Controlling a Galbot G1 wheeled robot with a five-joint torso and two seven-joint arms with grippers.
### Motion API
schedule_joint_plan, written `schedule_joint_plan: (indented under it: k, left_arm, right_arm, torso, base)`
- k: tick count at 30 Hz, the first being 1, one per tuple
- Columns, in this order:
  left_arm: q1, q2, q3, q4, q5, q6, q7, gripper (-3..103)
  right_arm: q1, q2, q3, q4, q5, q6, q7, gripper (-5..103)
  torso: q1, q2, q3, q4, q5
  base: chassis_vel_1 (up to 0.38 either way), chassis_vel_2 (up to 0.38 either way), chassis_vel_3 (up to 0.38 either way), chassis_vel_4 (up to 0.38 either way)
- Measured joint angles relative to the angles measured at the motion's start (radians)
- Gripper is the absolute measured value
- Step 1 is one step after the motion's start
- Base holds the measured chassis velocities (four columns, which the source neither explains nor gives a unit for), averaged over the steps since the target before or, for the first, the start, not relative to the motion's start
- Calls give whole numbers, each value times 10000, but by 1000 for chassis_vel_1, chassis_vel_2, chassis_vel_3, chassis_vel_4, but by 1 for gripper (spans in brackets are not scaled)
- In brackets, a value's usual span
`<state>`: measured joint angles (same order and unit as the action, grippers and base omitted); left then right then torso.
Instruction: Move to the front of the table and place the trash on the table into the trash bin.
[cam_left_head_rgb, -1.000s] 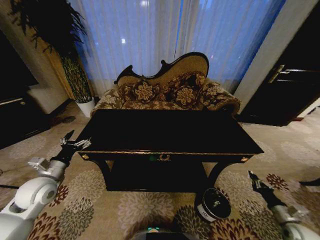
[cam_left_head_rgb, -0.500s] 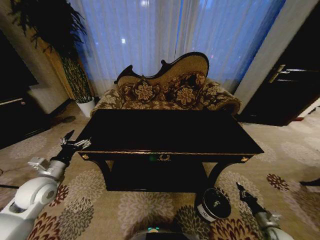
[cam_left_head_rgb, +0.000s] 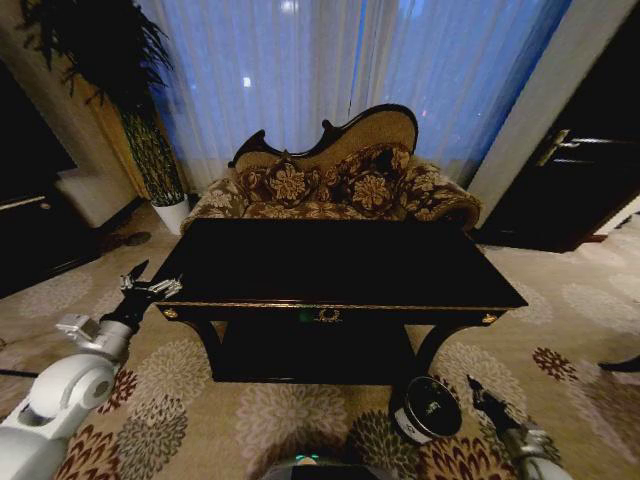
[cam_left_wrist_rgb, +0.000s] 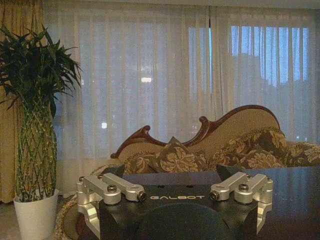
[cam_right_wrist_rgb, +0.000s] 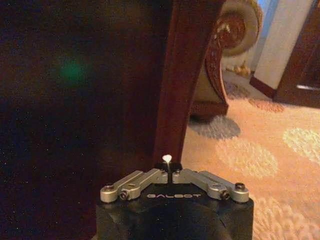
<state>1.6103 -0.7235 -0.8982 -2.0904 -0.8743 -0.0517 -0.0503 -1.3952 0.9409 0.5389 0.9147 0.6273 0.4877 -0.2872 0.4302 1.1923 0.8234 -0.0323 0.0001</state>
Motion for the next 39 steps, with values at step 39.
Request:
schedule_joint_plan:
  k: [39]
  left_arm:
    - [0, 0, 0, 0, 0, 0, 0, 100]
  right_arm:
    - [1325, 705, -1096, -2070, -799, 101, -16, 28]
  torso:
    - [0, 0, 0, 0, -1]
  base:
    - [0, 0, 0, 0]
